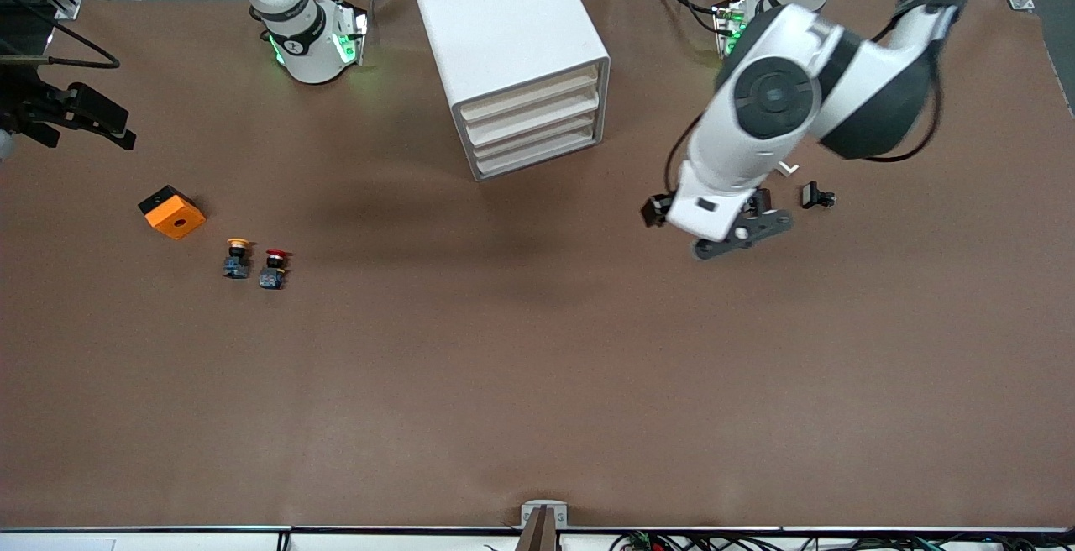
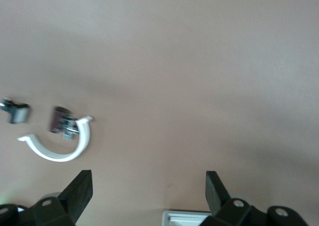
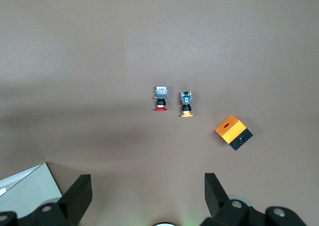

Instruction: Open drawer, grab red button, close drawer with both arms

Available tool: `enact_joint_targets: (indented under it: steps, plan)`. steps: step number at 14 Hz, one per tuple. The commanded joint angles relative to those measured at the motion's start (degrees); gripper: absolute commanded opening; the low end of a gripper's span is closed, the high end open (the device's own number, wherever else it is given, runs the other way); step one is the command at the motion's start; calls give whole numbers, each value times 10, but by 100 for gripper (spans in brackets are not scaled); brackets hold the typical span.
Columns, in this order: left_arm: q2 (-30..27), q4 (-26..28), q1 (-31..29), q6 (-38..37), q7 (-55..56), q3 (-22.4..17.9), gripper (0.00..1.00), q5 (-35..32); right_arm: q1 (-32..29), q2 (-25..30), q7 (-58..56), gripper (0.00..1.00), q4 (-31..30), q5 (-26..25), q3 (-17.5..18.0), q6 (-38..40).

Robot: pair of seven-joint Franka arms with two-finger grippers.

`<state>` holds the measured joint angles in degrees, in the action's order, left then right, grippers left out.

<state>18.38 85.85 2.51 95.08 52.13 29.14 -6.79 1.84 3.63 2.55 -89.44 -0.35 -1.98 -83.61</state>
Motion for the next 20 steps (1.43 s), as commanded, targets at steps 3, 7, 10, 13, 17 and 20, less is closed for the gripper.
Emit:
enact_joint_targets:
  steps: [3, 7, 10, 13, 17, 20]
  plan:
    - [-28, -43, -84, -56, -67, 3, 100, -28, -9, -10, 4, 100, 21, 3, 5, 12]
    - [-81, -37, -159, -77, -221, 2, 100, -36, -9, -12, 5, 100, 21, 1, 5, 13]
    - [-138, -5, -105, -73, -374, -120, 100, -27, -4, -19, 7, 100, 20, 3, 6, 13]
    - [-197, 44, -102, -55, -430, -176, 100, 20, -4, -19, 6, 100, 20, 6, 6, 13]
    - [-243, 75, -105, -52, -448, -205, 100, 49, -23, -20, 6, 100, 21, 11, 10, 12]
    - [-247, 75, -106, -53, -449, -206, 100, 49, -26, -20, 6, 100, 21, 11, 11, 12]
